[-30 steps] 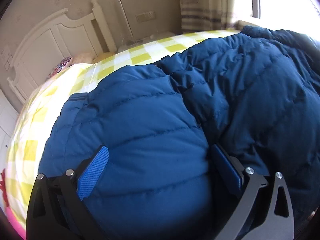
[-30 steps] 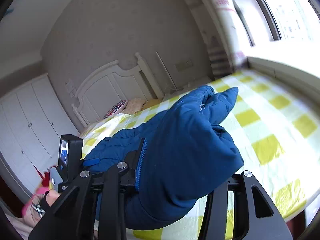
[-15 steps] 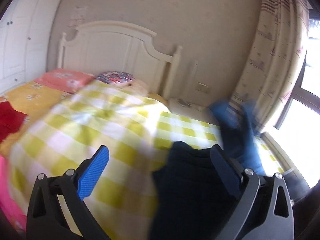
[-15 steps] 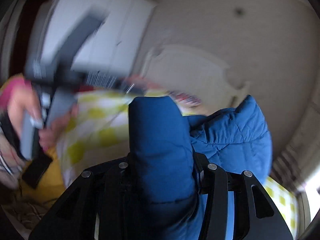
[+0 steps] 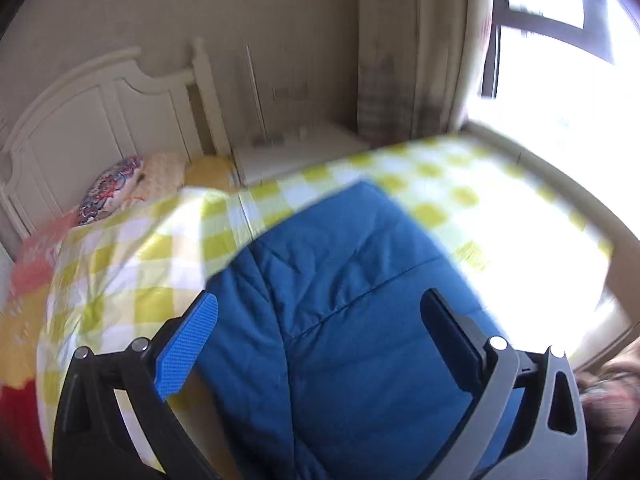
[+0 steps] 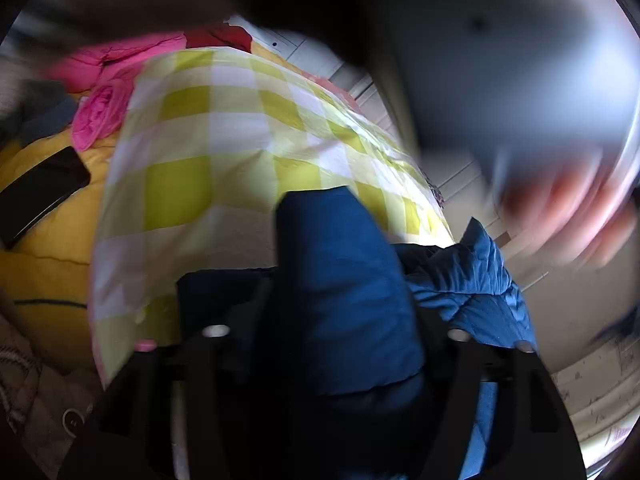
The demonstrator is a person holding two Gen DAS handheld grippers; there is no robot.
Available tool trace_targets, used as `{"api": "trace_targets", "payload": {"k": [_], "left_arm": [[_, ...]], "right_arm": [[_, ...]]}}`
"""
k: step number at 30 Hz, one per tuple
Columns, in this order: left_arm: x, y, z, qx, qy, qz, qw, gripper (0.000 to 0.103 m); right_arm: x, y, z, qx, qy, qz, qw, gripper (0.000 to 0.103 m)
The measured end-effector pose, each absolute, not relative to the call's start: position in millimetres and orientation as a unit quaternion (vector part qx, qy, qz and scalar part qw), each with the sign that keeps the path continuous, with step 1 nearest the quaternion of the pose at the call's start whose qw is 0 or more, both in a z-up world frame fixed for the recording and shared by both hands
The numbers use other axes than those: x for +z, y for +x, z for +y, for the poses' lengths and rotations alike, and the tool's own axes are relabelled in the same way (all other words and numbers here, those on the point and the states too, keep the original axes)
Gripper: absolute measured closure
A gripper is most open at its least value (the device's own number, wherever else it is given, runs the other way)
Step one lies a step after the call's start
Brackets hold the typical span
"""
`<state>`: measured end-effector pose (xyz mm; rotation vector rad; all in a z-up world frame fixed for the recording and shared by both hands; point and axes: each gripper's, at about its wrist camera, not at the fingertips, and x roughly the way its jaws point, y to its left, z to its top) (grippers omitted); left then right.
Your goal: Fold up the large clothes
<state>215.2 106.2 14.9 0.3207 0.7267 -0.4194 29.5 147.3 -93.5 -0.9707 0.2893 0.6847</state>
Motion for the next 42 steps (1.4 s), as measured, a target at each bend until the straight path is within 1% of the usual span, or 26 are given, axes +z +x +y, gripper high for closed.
{"api": "trace_targets", "payload": {"k": [1, 2, 3, 4, 6, 7, 9, 13, 15, 16, 17, 20, 23, 25, 27, 30, 31, 33, 35, 36, 37, 38, 39, 40, 42], "left_arm": [[-4, 229, 102, -0.187, 0.164, 0.377, 0.892, 0.002], [-25, 245, 104, -0.196, 0.143, 0.411, 0.879, 0.002], [-36, 253, 116, -0.219, 0.093, 0.421, 0.875, 0.002], [-41, 257, 127, -0.225, 0.061, 0.416, 0.879, 0.002], [-50, 256, 145, -0.213, 0.035, 0.409, 0.887, 0.002], [-51, 253, 148, -0.211, 0.033, 0.405, 0.889, 0.002], [-53, 245, 148, -0.199, 0.042, 0.395, 0.896, 0.002], [-53, 244, 150, -0.199, 0.032, 0.388, 0.899, 0.002], [-54, 245, 156, -0.203, 0.011, 0.385, 0.900, 0.002], [-55, 243, 159, -0.200, 0.002, 0.381, 0.903, 0.002], [-56, 243, 160, -0.193, -0.004, 0.377, 0.906, 0.002], [-55, 234, 157, -0.154, -0.014, 0.366, 0.918, 0.002], [-55, 224, 153, -0.113, -0.038, 0.361, 0.925, 0.002], [-55, 220, 150, -0.102, -0.038, 0.357, 0.928, 0.002], [-55, 223, 153, -0.114, -0.045, 0.364, 0.923, 0.002], [-58, 228, 163, -0.141, -0.063, 0.380, 0.912, 0.002], [-58, 228, 163, -0.142, -0.059, 0.380, 0.912, 0.002], [-57, 226, 161, -0.137, -0.049, 0.376, 0.915, 0.002], [-58, 225, 161, -0.134, -0.048, 0.372, 0.917, 0.002], [-58, 224, 162, -0.135, -0.051, 0.372, 0.917, 0.002], [-59, 224, 163, -0.135, -0.053, 0.372, 0.917, 0.002], [-58, 224, 164, -0.129, -0.052, 0.370, 0.918, 0.002], [-55, 223, 165, -0.114, -0.046, 0.369, 0.921, 0.002], [-53, 223, 163, -0.098, -0.030, 0.376, 0.921, 0.002], [-40, 221, 160, -0.102, -0.007, 0.380, 0.919, 0.002]], "right_arm": [[-91, 25, 145, 0.330, -0.452, 0.135, 0.818, 0.014], [-88, 22, 140, 0.346, -0.445, 0.142, 0.813, 0.014], [-87, 23, 135, 0.365, -0.434, 0.173, 0.805, 0.014], [-81, 22, 124, 0.383, -0.413, 0.182, 0.806, 0.014], [-62, 18, 97, 0.419, -0.353, 0.186, 0.816, 0.014], [-51, 19, 82, 0.433, -0.320, 0.198, 0.819, 0.014], [-40, 17, 58, 0.463, -0.294, 0.208, 0.810, 0.014], [-48, 8, 27, 0.509, -0.263, 0.249, 0.781, 0.014], [-59, 4, 19, 0.507, -0.267, 0.267, 0.775, 0.018], [-58, 3, 13, 0.506, -0.264, 0.269, 0.775, 0.023], [-53, 2, 7, 0.509, -0.255, 0.267, 0.777, 0.023], [-18, 9, -20, 0.503, -0.204, 0.227, 0.808, 0.023], [14, 32, -45, 0.437, -0.177, 0.181, 0.863, 0.023], [28, 57, -61, 0.377, -0.142, 0.168, 0.900, 0.023], [42, 92, -73, 0.332, -0.110, 0.171, 0.921, 0.023], [53, 156, -78, 0.268, -0.091, 0.203, 0.937, 0.024], [57, 182, -76, 0.251, -0.090, 0.213, 0.940, 0.029], [61, 220, -64, 0.239, -0.092, 0.222, 0.941, 0.032], [55, 253, -48, 0.235, -0.106, 0.223, 0.940, 0.036], [42, 272, -36, 0.240, -0.116, 0.239, 0.934, 0.036], [20, 295, -22, 0.264, -0.122, 0.292, 0.911, 0.036], [-10, 319, -16, 0.287, -0.136, 0.371, 0.873, 0.036], [-34, 326, -3, 0.282, -0.163, 0.399, 0.857, 0.035], [-51, 328, 3, 0.276, -0.187, 0.389, 0.859, 0.035], [-48, 330, 5, 0.267, -0.189, 0.391, 0.860, 0.035]]}}
